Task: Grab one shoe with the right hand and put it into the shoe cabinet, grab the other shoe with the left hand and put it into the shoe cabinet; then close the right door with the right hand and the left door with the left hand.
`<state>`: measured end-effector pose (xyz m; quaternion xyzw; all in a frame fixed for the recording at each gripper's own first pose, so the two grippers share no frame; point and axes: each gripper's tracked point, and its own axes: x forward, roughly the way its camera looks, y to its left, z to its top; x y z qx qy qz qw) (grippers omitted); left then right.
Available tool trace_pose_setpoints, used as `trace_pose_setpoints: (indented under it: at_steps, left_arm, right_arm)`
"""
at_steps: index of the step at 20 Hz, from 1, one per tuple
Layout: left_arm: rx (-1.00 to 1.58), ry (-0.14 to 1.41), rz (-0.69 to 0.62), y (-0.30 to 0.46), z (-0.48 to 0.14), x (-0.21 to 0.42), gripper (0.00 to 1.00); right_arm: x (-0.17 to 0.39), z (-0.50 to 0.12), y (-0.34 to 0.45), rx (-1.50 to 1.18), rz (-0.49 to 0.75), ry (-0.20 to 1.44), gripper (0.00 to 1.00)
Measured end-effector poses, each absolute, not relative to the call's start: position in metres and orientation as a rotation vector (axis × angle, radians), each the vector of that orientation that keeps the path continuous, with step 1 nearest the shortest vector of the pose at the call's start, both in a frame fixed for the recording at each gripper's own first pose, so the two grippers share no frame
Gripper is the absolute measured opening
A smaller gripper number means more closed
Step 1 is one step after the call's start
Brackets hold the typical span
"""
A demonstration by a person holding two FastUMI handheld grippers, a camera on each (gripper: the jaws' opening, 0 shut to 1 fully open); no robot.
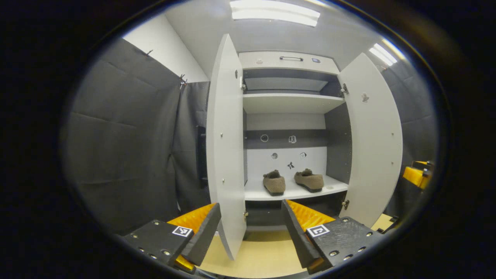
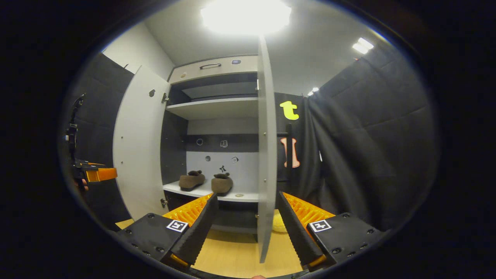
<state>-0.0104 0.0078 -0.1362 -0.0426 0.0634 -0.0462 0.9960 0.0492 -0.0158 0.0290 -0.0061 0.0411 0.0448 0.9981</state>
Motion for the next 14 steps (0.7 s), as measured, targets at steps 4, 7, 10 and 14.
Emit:
trace_pose_setpoints:
  at_steps: [4,7,10,14]
  left_arm:
    - [-0.093,0.141,-0.066,0.018,-0.144,-0.012,0.94]
    - [-0.085,0.142,-0.04,0.032,-0.145,-0.014,0.91]
    - [-0.084,0.144,-0.009,0.046,-0.146,-0.015,0.94]
    - [-0.094,0.146,0.051,0.074,-0.147,-0.02,0.94]
  right_arm:
    - [0.066,0.048,-0.07,-0.056,-0.063,0.04,0.98]
    - [0.085,0.064,-0.101,-0.082,-0.173,0.004,0.96]
    - [0.109,0.07,-0.116,-0.113,-0.253,-0.007,0.97]
    - [0.139,0.066,-0.117,-0.115,-0.29,0.023,0.98]
